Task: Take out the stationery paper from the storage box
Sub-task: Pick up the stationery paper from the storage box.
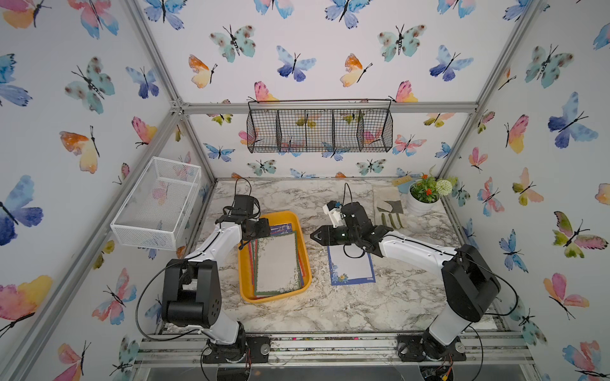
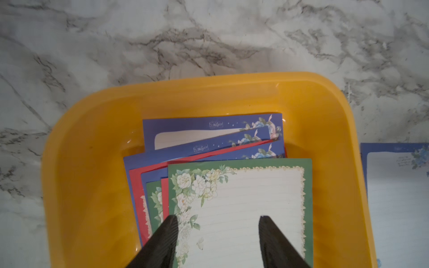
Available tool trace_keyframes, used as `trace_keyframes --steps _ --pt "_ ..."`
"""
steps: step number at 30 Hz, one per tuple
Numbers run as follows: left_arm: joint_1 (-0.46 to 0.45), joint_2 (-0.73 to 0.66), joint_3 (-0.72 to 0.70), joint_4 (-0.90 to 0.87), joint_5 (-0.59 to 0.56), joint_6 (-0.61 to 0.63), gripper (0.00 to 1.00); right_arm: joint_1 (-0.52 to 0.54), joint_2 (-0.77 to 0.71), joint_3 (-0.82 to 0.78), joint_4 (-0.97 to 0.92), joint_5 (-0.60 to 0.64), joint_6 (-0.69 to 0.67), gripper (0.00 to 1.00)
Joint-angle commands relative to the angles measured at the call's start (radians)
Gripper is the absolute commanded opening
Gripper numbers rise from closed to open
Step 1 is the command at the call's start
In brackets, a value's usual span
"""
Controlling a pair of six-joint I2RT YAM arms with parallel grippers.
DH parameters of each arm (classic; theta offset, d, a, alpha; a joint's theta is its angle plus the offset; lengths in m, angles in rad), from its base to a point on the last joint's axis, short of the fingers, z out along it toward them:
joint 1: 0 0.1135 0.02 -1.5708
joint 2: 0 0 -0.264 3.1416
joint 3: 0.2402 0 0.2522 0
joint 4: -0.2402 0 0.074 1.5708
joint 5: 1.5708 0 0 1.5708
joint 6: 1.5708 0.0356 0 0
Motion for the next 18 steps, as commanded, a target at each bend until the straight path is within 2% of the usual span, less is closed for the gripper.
trace_keyframes --steps 1,5,9,14,18 --pt "0.005 0.034 0.016 -0.064 -0.001 0.018 0.58 0.032 0.052 0.028 0.041 -0.024 0.020 0.44" --pt "0.005 0.071 0.020 -0.084 -0.034 0.024 0.55 0.049 0.096 0.042 0.039 -0.040 0.021 0.44" --pt "0.005 0.096 0.020 -0.095 -0.032 0.031 0.47 0.049 0.109 0.045 0.022 -0.037 0.011 0.44" --pt "-0.011 0.109 0.021 -0.124 -0.105 0.039 0.47 0.050 0.106 0.039 0.014 -0.026 0.006 0.44" --pt "-0.014 0.113 0.016 -0.124 -0.106 0.041 0.49 0.051 0.104 0.035 0.008 -0.026 0.006 0.44"
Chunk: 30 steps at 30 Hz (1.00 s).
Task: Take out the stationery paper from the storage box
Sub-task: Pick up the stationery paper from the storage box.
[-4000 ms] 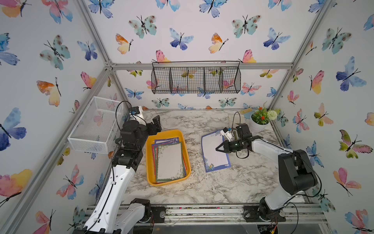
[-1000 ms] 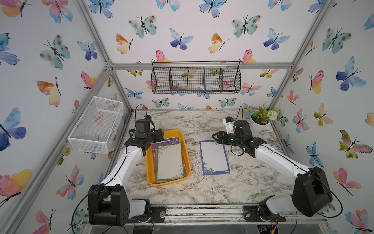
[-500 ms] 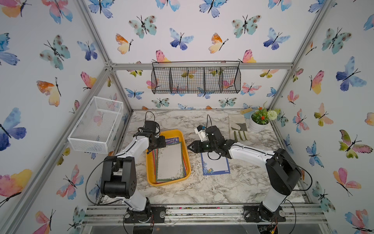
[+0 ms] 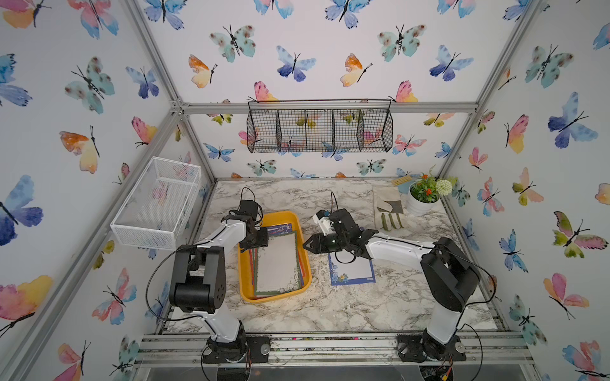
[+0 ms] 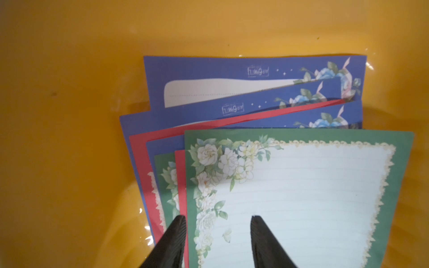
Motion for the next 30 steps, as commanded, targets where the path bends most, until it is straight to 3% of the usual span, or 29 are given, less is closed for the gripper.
trace_keyframes --steps 1,30 --pt "-0.006 0.016 0.012 -0.033 -0.035 0.014 0.49 0.003 -0.005 0.014 -0.010 -0.003 -0.006 0.43" --pt "-0.032 0.080 0.020 -0.058 -0.044 0.030 0.51 0.036 -0.005 0.008 -0.025 0.004 0.014 0.42"
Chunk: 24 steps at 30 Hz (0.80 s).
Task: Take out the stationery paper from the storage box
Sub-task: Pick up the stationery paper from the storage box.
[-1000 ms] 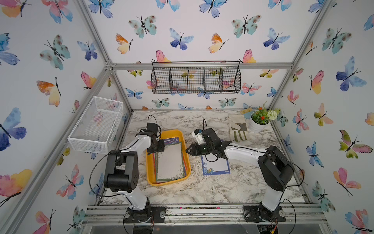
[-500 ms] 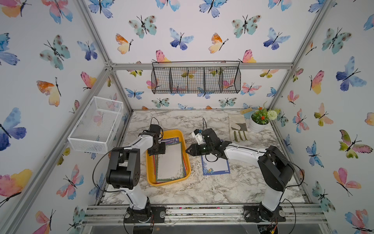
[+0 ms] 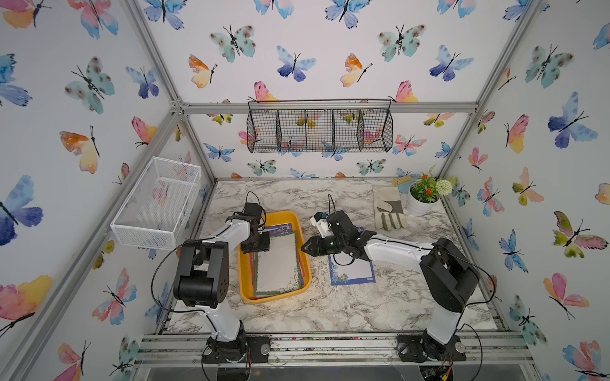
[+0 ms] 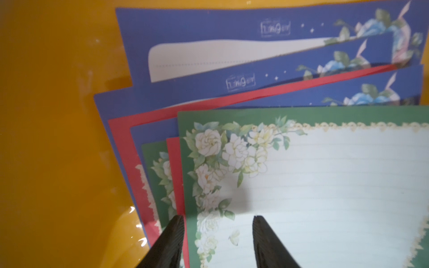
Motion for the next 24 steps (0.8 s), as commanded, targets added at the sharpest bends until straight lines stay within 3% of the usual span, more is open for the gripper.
trace_keyframes --steps 1,16,24 --pt "-0.014 0.029 0.021 -0.027 0.000 0.013 0.51 0.011 -0.005 0.010 -0.024 0.005 0.003 0.42" --pt "-0.024 0.047 0.030 -0.045 0.006 0.013 0.51 0.019 0.019 0.030 -0.030 0.009 -0.009 0.40" --pt "-0.024 0.049 0.032 -0.045 0.007 0.012 0.51 0.019 0.051 0.065 -0.105 0.119 -0.056 0.36"
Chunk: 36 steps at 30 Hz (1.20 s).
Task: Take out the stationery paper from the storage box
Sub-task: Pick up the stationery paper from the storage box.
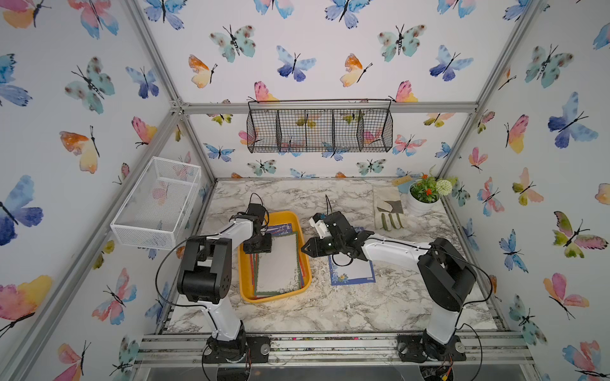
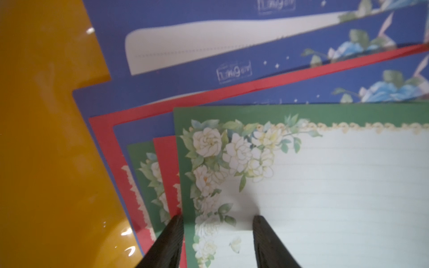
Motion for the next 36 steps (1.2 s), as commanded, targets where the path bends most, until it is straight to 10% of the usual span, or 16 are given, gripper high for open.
trace_keyframes --steps 1,36 --pt "-0.003 0.011 0.017 -0.028 0.011 0.008 0.51 0.006 0.037 0.042 -0.062 0.056 -0.038 0.36" --pt "0.085 -0.176 -0.229 0.189 0.446 -0.151 0.50 0.006 0.143 0.057 -0.009 0.019 0.000 0.18"
